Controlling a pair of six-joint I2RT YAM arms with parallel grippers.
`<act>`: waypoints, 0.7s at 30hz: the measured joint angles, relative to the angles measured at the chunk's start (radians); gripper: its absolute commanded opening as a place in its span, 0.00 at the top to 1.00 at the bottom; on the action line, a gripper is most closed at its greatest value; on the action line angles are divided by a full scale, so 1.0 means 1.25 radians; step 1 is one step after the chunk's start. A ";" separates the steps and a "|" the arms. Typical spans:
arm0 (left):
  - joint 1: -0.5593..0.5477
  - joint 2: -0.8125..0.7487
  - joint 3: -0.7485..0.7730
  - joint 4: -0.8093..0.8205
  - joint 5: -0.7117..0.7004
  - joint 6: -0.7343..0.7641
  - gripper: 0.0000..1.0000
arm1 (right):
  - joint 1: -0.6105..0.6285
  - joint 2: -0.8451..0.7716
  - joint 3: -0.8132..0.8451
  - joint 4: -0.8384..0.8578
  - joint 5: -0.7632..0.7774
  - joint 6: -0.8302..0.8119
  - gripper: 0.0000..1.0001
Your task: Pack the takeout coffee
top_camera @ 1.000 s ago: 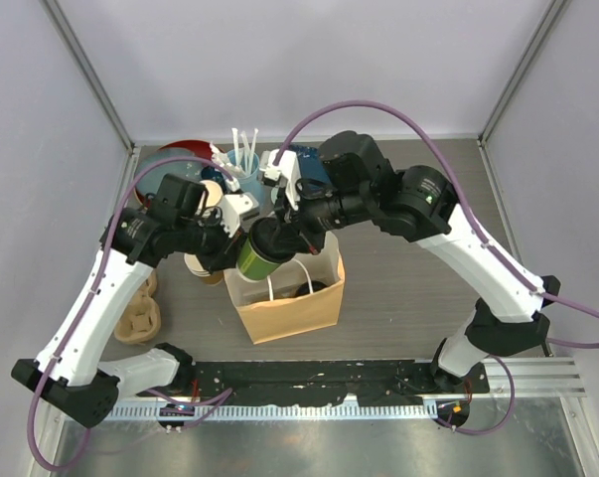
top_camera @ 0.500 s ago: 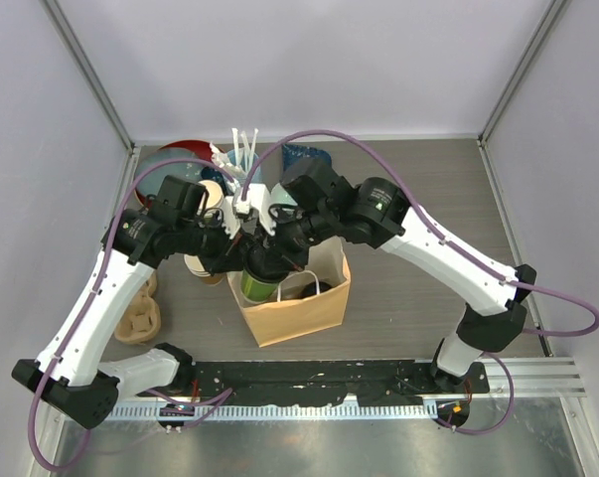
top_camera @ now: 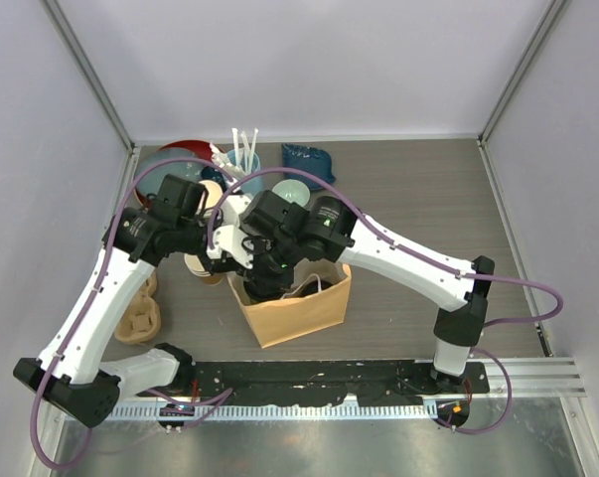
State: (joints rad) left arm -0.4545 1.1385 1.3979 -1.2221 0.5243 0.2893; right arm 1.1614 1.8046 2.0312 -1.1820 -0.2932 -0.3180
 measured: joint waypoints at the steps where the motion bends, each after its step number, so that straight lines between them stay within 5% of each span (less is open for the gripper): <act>1: -0.001 0.000 0.000 0.000 0.001 0.000 1.00 | 0.001 -0.002 -0.004 0.001 0.004 -0.003 0.99; 21: -0.006 0.007 0.001 0.026 -0.026 -0.013 1.00 | 0.004 -0.105 -0.273 0.104 0.039 -0.087 0.99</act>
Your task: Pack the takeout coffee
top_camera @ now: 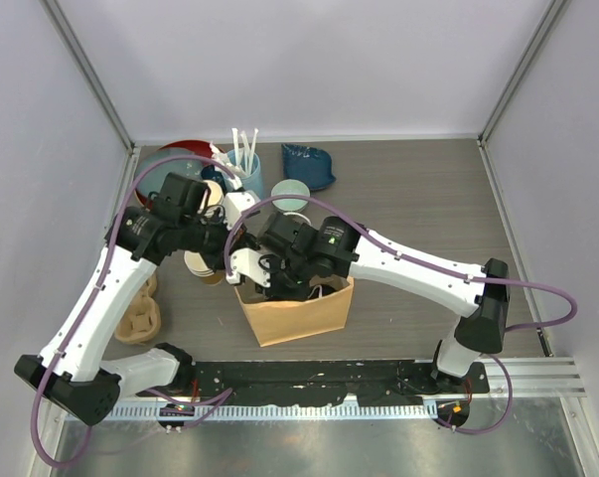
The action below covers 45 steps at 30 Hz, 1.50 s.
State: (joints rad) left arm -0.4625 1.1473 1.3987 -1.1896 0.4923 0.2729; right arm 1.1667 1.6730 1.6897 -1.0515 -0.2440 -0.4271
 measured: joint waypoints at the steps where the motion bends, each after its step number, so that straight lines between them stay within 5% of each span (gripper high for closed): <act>1: 0.000 0.001 0.000 0.000 0.003 0.000 1.00 | 0.001 0.000 0.000 -0.002 0.002 -0.005 0.99; 13: 0.015 0.016 0.010 -0.036 0.019 0.047 1.00 | 0.025 0.121 0.180 -0.138 0.035 -0.106 0.99; 29: 0.015 0.017 0.015 -0.065 0.017 0.089 1.00 | 0.029 0.136 0.187 -0.139 0.041 -0.137 0.97; 32: 0.015 0.017 0.015 -0.066 0.016 0.090 1.00 | 0.029 0.136 0.185 -0.135 0.041 -0.139 0.92; 39: 0.015 0.016 0.015 -0.069 0.010 0.100 1.00 | 0.029 0.130 0.170 -0.112 0.043 -0.138 0.57; 45: 0.013 0.012 0.015 -0.068 0.017 0.099 1.00 | 0.036 0.103 0.136 -0.071 0.062 -0.130 0.45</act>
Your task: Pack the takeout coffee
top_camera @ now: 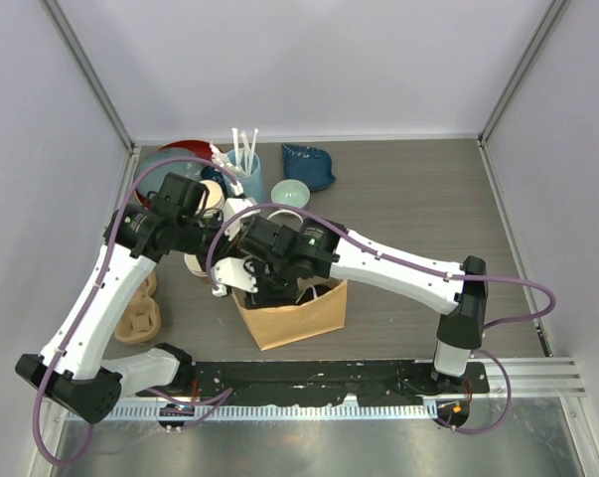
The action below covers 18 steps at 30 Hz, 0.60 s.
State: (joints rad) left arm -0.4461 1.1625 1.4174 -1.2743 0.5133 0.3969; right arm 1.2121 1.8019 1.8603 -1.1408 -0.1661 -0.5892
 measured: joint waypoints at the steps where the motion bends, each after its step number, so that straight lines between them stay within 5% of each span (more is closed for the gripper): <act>1: -0.002 -0.001 0.000 0.001 0.004 -0.002 1.00 | 0.002 -0.011 -0.018 0.018 0.005 0.005 0.43; 18: -0.021 -0.002 0.000 0.016 0.032 -0.025 1.00 | 0.014 -0.307 -0.264 0.380 0.078 0.056 0.29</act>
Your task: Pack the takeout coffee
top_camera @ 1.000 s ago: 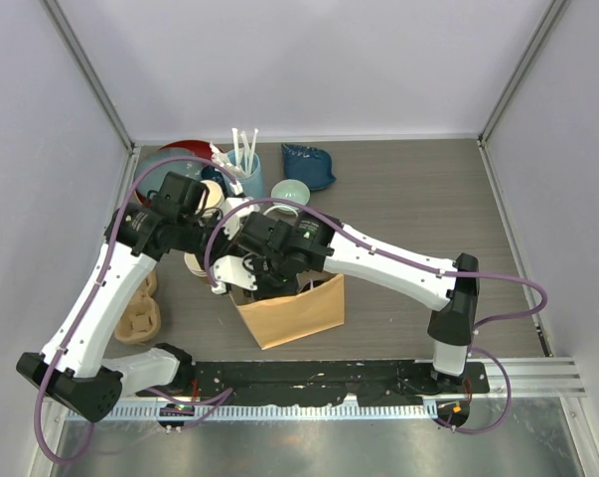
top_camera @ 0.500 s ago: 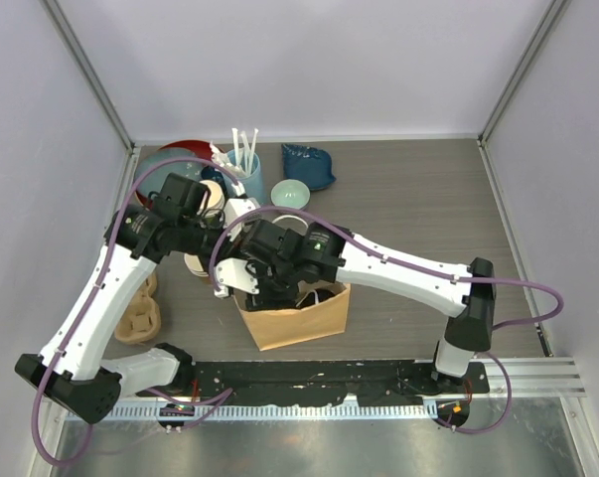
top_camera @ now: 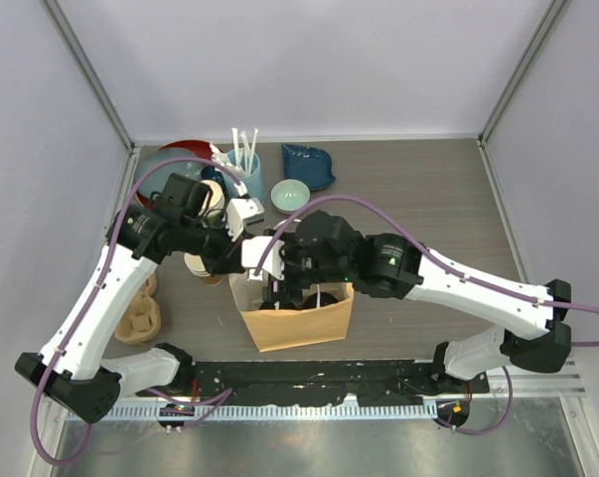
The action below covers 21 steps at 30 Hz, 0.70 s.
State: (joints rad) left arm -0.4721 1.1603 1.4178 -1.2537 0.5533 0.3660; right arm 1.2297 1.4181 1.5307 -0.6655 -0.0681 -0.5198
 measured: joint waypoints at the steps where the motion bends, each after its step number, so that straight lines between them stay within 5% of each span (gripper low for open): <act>1: 0.000 0.000 0.000 0.000 0.000 0.000 1.00 | 0.000 -0.016 -0.010 0.017 0.008 0.003 0.29; 21: 0.000 0.000 0.000 0.000 0.000 -0.002 1.00 | -0.001 -0.144 -0.048 0.163 0.093 0.121 0.26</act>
State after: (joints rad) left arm -0.4721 1.1603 1.4178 -1.2537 0.5537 0.3630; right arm 1.2285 1.2377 1.4712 -0.4614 0.0486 -0.3683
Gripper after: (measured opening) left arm 0.010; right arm 0.733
